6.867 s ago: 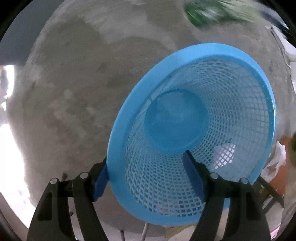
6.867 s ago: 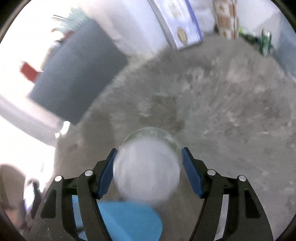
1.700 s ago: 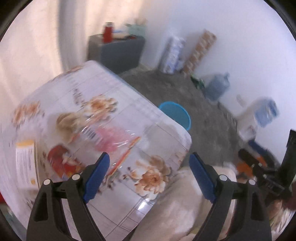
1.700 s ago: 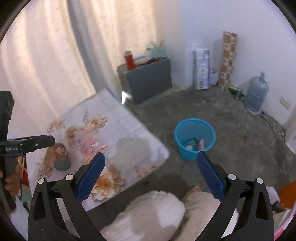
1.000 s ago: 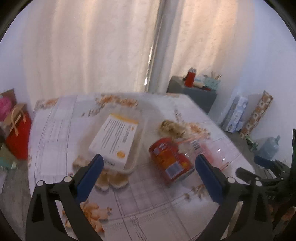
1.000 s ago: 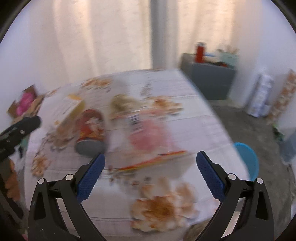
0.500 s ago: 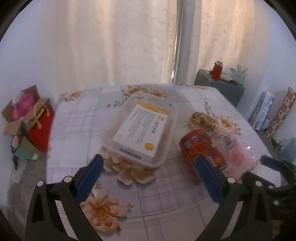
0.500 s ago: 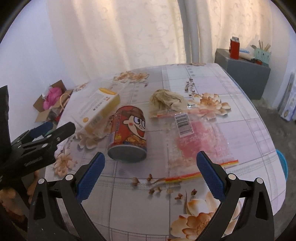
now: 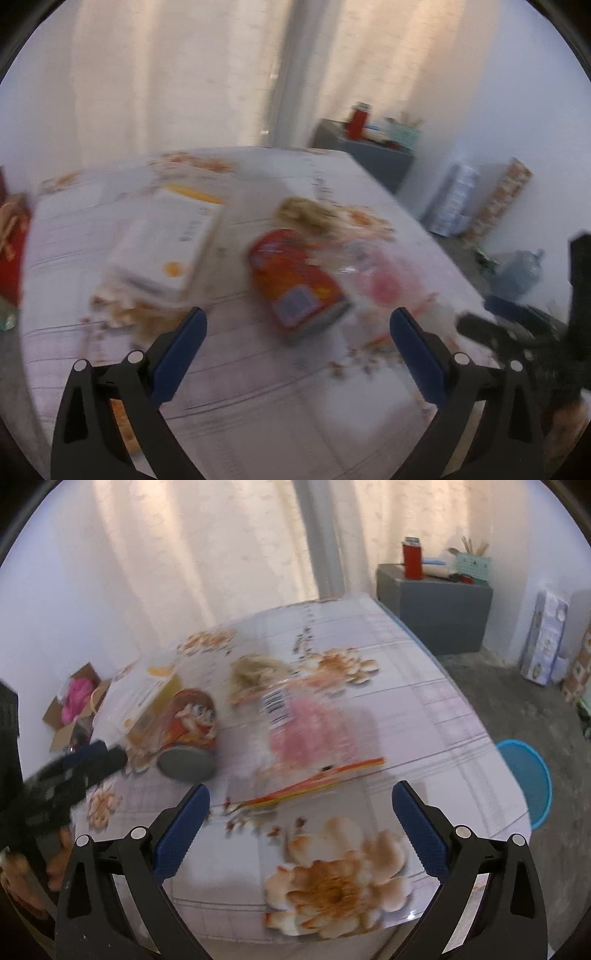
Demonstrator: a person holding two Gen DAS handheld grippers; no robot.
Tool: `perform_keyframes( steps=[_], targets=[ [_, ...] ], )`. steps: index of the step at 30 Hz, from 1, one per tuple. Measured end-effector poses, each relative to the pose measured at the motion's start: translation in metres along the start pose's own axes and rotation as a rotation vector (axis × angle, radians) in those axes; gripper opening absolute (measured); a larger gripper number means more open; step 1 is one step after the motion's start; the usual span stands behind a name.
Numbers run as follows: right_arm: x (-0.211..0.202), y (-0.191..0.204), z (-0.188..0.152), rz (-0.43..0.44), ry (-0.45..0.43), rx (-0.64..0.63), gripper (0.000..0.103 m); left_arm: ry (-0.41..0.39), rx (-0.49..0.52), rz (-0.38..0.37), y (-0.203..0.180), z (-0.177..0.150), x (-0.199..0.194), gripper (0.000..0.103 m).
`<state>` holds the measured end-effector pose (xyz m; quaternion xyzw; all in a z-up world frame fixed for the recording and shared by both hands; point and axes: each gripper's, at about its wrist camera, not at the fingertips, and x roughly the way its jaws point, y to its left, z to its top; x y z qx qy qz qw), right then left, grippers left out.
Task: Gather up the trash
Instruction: 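Move both open tools over the table toward the red can and plastic bag, then grasp the red cartoon can with the left tool, then grasp the plastic bag with pink contents with the right tool while the left tool holds the can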
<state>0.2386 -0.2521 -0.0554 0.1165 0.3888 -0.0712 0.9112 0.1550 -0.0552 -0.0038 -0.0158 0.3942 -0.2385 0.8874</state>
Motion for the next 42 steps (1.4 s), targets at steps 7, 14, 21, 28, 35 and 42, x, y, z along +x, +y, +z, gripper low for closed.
perform_keyframes(
  steps=[7, 14, 21, 28, 35, 42],
  targets=[
    [0.028, -0.021, 0.025, 0.061, 0.077, 0.031, 0.095, 0.013, -0.003, 0.028, -0.022, 0.006, 0.034, 0.097],
    [0.068, -0.044, 0.041, 0.100, 0.160, 0.132, 0.089, 0.015, 0.051, 0.167, -0.038, 0.011, 0.063, 0.088],
    [0.100, -0.043, 0.036, 0.084, 0.220, 0.134, 0.079, 0.052, 0.017, 0.197, -0.029, 0.007, 0.079, 0.077],
    [0.103, -0.033, 0.035, 0.057, 0.203, 0.085, 0.060, 0.118, -0.061, 0.168, -0.015, -0.001, 0.092, 0.066],
    [0.094, -0.038, 0.029, 0.045, 0.198, 0.071, 0.025, 0.115, -0.048, 0.179, -0.018, -0.005, 0.087, 0.066],
    [0.083, -0.050, 0.019, 0.065, 0.195, 0.095, 0.017, 0.117, 0.000, 0.182, -0.024, -0.021, 0.075, 0.066]
  ],
)
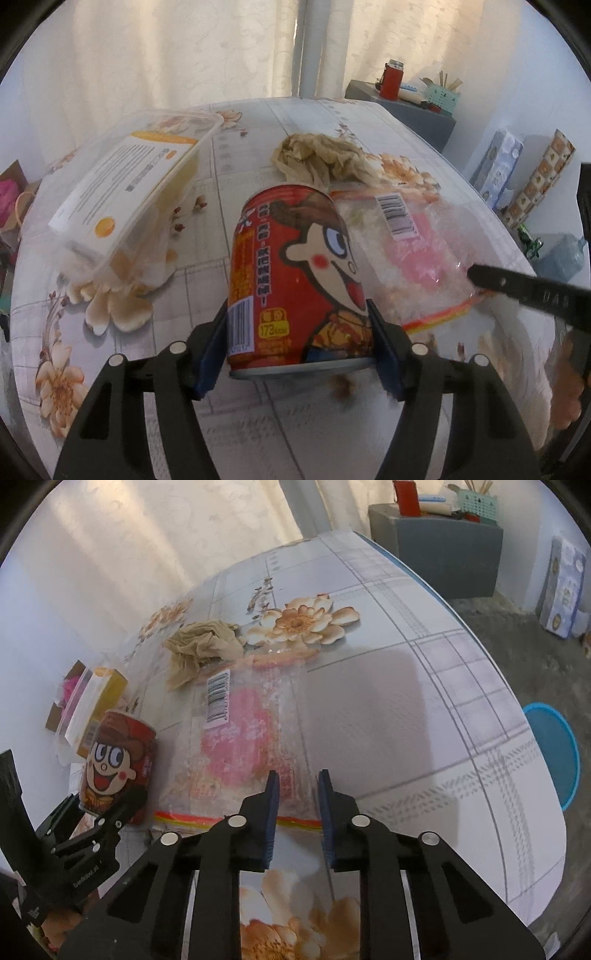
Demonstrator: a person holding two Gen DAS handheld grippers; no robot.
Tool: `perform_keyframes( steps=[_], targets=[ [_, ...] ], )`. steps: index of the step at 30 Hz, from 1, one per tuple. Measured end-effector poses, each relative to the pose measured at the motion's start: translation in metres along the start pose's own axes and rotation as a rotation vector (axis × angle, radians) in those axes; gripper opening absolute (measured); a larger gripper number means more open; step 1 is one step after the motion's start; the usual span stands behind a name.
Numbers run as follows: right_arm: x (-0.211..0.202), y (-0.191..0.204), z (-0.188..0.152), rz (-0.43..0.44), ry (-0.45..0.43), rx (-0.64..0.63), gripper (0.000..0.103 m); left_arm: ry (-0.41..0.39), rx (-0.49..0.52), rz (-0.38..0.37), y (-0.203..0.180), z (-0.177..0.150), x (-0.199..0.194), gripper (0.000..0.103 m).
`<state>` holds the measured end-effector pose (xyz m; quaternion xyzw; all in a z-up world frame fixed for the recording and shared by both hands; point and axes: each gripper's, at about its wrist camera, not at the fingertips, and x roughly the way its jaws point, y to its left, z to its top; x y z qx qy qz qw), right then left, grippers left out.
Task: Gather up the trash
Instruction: 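Grasp the plastic bag with pink contents with the right tool while the left tool holds the can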
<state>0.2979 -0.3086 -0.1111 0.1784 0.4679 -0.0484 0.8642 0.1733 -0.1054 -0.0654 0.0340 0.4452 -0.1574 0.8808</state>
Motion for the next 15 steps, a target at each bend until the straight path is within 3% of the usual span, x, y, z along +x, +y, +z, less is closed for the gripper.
perform_keyframes(
  steps=[10, 13, 15],
  targets=[
    [-0.041, -0.018, -0.032, 0.021, -0.021, -0.002, 0.012, 0.052, 0.013, -0.024, 0.010, -0.035, -0.025, 0.066],
    [-0.044, -0.020, -0.038, 0.035, -0.014, -0.014, 0.020, 0.072, -0.006, -0.047, 0.015, -0.036, -0.027, 0.066],
    [-0.047, -0.019, -0.041, 0.010, -0.019, -0.028, 0.036, 0.085, -0.018, -0.062, 0.019, -0.034, -0.026, 0.066]
  ],
)
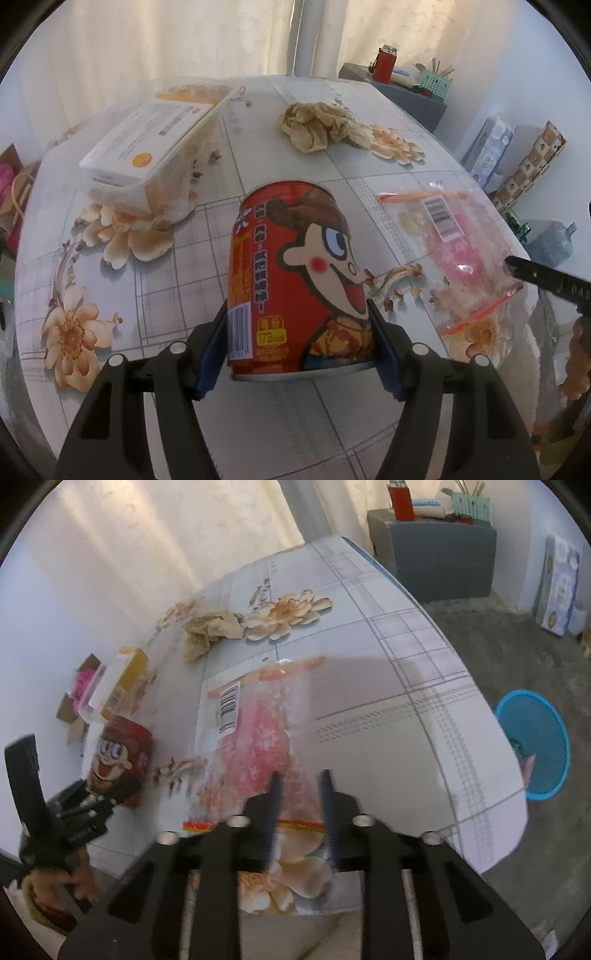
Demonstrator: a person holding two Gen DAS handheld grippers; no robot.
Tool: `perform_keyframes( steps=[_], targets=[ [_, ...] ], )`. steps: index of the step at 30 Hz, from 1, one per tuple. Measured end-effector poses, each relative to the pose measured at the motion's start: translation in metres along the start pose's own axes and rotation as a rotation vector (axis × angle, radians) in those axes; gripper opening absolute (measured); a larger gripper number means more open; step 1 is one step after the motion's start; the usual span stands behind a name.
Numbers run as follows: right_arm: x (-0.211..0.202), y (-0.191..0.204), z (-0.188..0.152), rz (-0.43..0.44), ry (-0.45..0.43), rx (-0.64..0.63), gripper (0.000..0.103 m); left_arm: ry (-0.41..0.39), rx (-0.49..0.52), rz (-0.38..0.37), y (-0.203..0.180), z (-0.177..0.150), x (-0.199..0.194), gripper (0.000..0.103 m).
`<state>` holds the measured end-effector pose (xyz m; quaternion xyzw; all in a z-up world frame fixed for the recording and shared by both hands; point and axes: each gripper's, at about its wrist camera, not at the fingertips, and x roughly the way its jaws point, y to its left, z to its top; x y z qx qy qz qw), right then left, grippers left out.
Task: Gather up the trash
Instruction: 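Grasp the plastic bag with pink contents with the right tool while the left tool holds the can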
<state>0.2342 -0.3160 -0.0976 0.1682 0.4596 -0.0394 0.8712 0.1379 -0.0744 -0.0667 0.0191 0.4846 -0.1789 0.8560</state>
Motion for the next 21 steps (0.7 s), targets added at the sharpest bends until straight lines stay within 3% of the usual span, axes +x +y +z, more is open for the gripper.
perform_keyframes(
  steps=[2, 6, 11, 18, 21],
  targets=[
    [-0.007, 0.002, 0.000, -0.021, -0.034, -0.009, 0.053, 0.008, -0.010, -0.004, 0.002, 0.005, 0.000, 0.066],
    [-0.017, 0.010, 0.004, -0.005, -0.082, -0.021, 0.058, -0.005, -0.014, -0.002, 0.004, 0.008, -0.001, 0.066],
    [-0.005, 0.033, 0.008, 0.008, -0.062, -0.091, 0.069, -0.029, -0.019, -0.002, 0.006, 0.014, 0.001, 0.066],
    [0.028, 0.059, 0.001, -0.072, -0.027, -0.181, 0.066, -0.027, -0.022, -0.021, 0.008, 0.016, 0.005, 0.066],
    [0.040, 0.069, -0.007, -0.163, -0.018, -0.252, 0.051, -0.019, -0.021, -0.028, 0.009, 0.016, 0.008, 0.066]
  ],
)
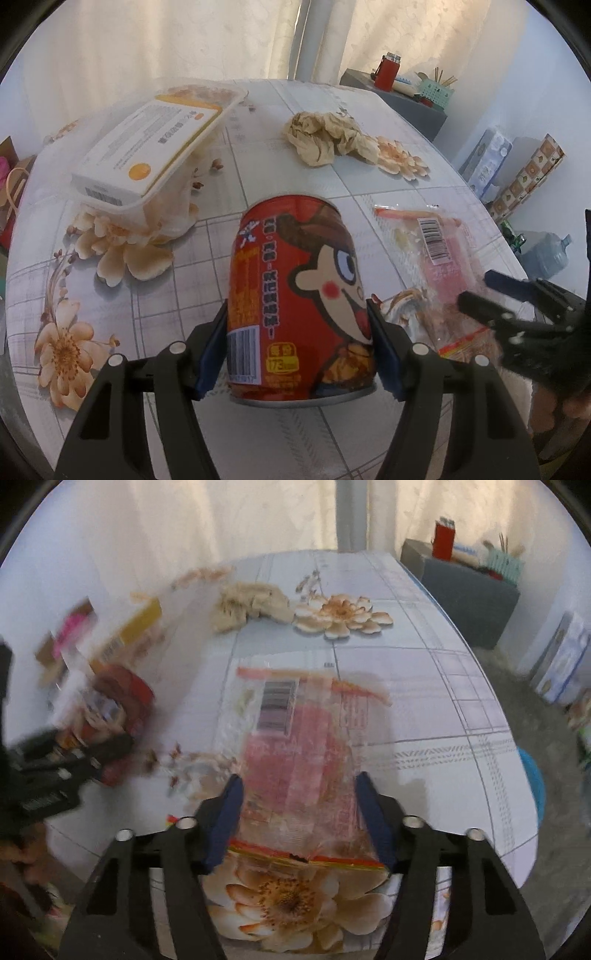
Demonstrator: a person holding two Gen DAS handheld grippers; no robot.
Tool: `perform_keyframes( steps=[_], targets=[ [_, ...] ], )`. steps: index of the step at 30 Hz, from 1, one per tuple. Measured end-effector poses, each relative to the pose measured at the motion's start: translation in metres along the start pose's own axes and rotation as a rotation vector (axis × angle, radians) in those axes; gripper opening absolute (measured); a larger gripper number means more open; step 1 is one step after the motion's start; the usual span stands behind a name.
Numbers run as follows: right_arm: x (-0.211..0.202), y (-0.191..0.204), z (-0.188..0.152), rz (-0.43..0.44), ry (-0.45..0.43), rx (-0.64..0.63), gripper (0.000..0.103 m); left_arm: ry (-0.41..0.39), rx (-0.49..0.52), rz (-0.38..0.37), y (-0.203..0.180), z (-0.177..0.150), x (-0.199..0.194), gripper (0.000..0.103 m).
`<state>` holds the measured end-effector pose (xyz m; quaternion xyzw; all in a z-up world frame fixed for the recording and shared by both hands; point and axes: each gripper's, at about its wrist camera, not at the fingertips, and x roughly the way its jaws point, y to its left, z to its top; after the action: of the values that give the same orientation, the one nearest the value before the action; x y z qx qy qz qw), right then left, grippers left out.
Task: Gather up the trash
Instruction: 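Grasp the plastic bag with pink contents with the right tool while the left tool holds the can, then lift the can with the left tool while the right tool lifts the bag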
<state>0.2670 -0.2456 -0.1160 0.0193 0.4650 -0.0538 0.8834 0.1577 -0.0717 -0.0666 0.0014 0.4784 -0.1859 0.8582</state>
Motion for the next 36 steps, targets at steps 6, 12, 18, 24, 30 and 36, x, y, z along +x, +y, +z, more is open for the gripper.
perform_keyframes(
  steps=[6, 12, 18, 24, 30, 36],
  targets=[
    [0.002, 0.015, -0.008, -0.056, -0.013, -0.073, 0.024, 0.015, -0.007, -0.009, 0.002, -0.001, 0.006, 0.066],
    [-0.002, 0.010, -0.009, -0.068, -0.027, -0.050, 0.000, 0.006, 0.008, 0.002, -0.001, -0.001, 0.008, 0.066],
    [-0.029, -0.011, -0.006, 0.052, -0.105, 0.072, 0.006, 0.003, 0.012, 0.008, -0.002, -0.001, 0.009, 0.066],
    [-0.032, -0.059, -0.010, 0.158, -0.078, 0.306, 0.050, 0.003, 0.013, 0.009, -0.002, -0.001, 0.009, 0.066],
    [-0.010, -0.068, -0.021, 0.231, 0.030, 0.402, 0.051, 0.004, 0.020, 0.012, -0.003, -0.002, 0.010, 0.066],
    [-0.009, -0.041, -0.020, 0.171, 0.049, 0.309, 0.039, 0.001, 0.025, 0.018, -0.003, -0.003, 0.010, 0.066]
  ],
)
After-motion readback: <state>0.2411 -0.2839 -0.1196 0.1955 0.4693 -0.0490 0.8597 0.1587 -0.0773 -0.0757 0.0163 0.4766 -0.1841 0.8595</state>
